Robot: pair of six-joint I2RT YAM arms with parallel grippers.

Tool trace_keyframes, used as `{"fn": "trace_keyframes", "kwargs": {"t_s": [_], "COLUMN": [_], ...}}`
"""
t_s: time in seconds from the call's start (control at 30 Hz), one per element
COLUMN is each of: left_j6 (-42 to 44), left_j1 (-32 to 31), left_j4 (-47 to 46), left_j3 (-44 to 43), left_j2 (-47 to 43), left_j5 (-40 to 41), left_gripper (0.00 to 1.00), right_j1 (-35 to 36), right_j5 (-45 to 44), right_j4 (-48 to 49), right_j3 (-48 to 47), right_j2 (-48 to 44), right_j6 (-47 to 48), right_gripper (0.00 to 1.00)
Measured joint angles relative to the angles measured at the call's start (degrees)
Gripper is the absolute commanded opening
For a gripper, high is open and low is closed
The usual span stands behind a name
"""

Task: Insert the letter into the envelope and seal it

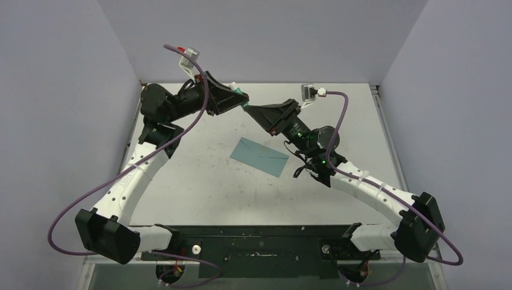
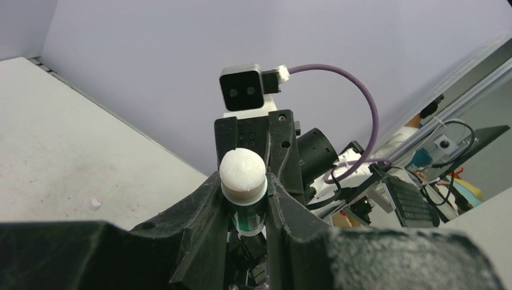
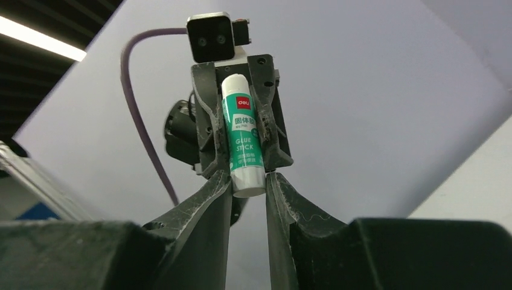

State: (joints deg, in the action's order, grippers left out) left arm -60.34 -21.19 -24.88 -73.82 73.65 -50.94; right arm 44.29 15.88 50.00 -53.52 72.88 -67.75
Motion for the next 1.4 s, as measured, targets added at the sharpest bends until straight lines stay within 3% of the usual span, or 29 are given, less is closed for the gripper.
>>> {"fn": "trace_keyframes", "kwargs": {"t_s": [0.23, 0.47, 0.53, 0.7, 0.87, 1.13, 1.4], "left_j6": [1.7, 3.9, 4.5, 5.7, 5.6, 5.1, 4.4], "left_j1": [0.7, 0.8, 0.7, 0.5, 0.1, -0.1, -0.2], "left_j4": [8.1, 29.1, 32.4, 35.0, 29.6, 21.4, 16.3], "left_j3": [-0.9, -8.6, -9.1, -8.6, -5.2, 1.3, 4.1], "left_j2": [-1.4, -0.2, 0.1, 0.2, 0.0, -1.1, -2.1], "left_j5": [8.5, 17.2, 18.2, 18.8, 17.3, 16.5, 15.5], "left_gripper": [0.00, 0.00, 0.07, 0.32, 0.43, 0.49, 0.50], "right_j1": [1.6, 9.9, 11.0, 11.3, 11.5, 11.6, 10.5], "right_j5": [-3.1, -21.9, -24.6, -25.7, -24.5, -23.6, -23.6], "right_j4": [-19.5, -36.0, -37.2, -31.9, -20.3, -8.9, -4.0], "right_j3": [-10.8, -21.3, -21.4, -16.8, -6.6, 0.6, 2.7], "right_j2": [0.3, 3.8, 4.1, 3.8, 2.3, 2.1, 1.0], "right_j6": [22.3, 48.0, 50.7, 48.6, 41.1, 33.3, 28.8], "right_gripper": [0.05, 0.05, 0.05, 0.05, 0.05, 0.05, 0.05]}}
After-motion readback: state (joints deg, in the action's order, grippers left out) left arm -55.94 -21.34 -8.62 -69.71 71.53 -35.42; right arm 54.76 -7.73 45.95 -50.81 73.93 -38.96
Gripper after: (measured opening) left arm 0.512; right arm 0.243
